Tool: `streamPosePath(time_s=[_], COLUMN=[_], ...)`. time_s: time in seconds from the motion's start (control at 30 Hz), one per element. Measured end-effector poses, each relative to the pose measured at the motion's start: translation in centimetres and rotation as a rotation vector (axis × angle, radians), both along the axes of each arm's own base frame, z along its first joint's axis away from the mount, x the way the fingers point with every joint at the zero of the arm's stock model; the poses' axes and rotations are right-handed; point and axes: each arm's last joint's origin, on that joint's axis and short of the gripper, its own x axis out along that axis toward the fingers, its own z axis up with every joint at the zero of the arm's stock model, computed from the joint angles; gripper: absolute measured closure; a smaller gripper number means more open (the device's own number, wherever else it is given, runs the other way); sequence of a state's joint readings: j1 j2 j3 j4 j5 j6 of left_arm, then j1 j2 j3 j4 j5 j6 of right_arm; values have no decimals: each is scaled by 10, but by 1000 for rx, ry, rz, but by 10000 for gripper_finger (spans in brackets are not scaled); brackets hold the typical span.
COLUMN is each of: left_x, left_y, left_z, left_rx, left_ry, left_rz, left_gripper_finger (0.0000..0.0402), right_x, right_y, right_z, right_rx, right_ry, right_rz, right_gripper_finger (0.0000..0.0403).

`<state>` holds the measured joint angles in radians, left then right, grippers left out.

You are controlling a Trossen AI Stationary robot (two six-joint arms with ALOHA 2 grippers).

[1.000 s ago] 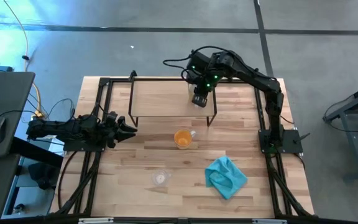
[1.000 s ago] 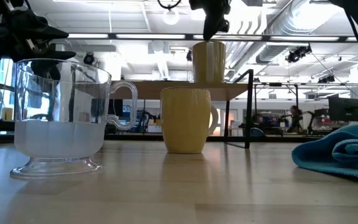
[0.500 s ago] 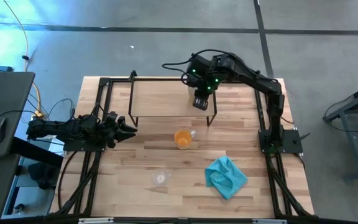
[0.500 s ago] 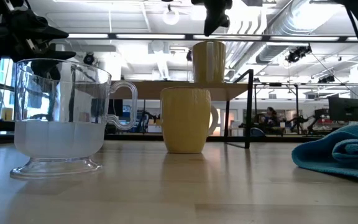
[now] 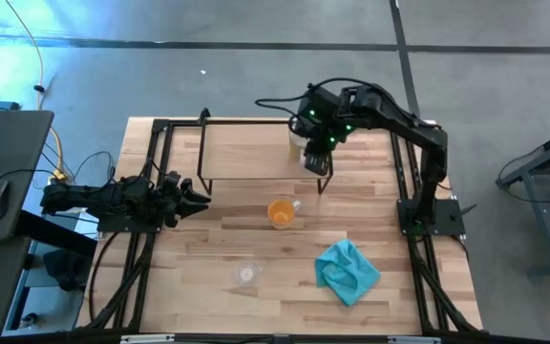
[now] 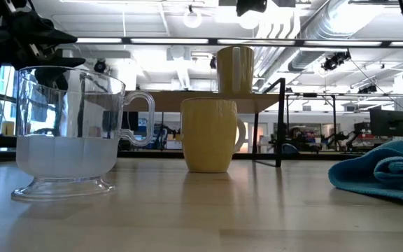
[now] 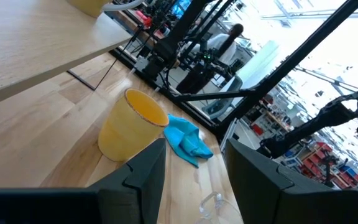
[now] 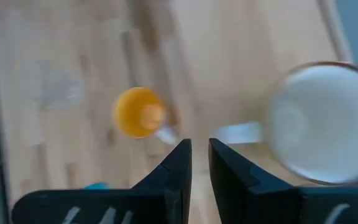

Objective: Stack small to large cups/mugs on shelf
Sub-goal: Put the yellow mug on the shelf

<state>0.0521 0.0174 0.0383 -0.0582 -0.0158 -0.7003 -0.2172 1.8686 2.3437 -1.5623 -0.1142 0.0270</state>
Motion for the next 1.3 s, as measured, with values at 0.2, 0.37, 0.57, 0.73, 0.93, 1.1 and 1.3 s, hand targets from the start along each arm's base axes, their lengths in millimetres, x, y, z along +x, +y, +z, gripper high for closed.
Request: streamPosePath(time_s=[0.2,0.37,0.57,0.73,0.93,1.1,1.3], left_x=[0,0,0,0,0,0,0], left_y=[0,0,0,0,-1,-1,-2], left_z=[0,0,0,0,0,0,0], left_rx=[7,13,9,-11,-30,-45,-60], left_ry=[0,1,0,-1,-1,1,-1], left_rz=[0,3,3,-1,-25,-49,-62], left_gripper_finger=[247,247,247,247,247,247,247], right_x=[0,3,8,20,37,47,35], right_y=[33,64,91,100,105,105,102], right_z=[4,3,-3,-16,-35,-53,-102], right_rx=[69,76,-63,-99,-143,-146,-143], right_ry=[-11,2,27,68,124,185,408], right_rz=[80,138,172,182,185,191,187], right_gripper_finger=[356,356,356,356,356,356,356])
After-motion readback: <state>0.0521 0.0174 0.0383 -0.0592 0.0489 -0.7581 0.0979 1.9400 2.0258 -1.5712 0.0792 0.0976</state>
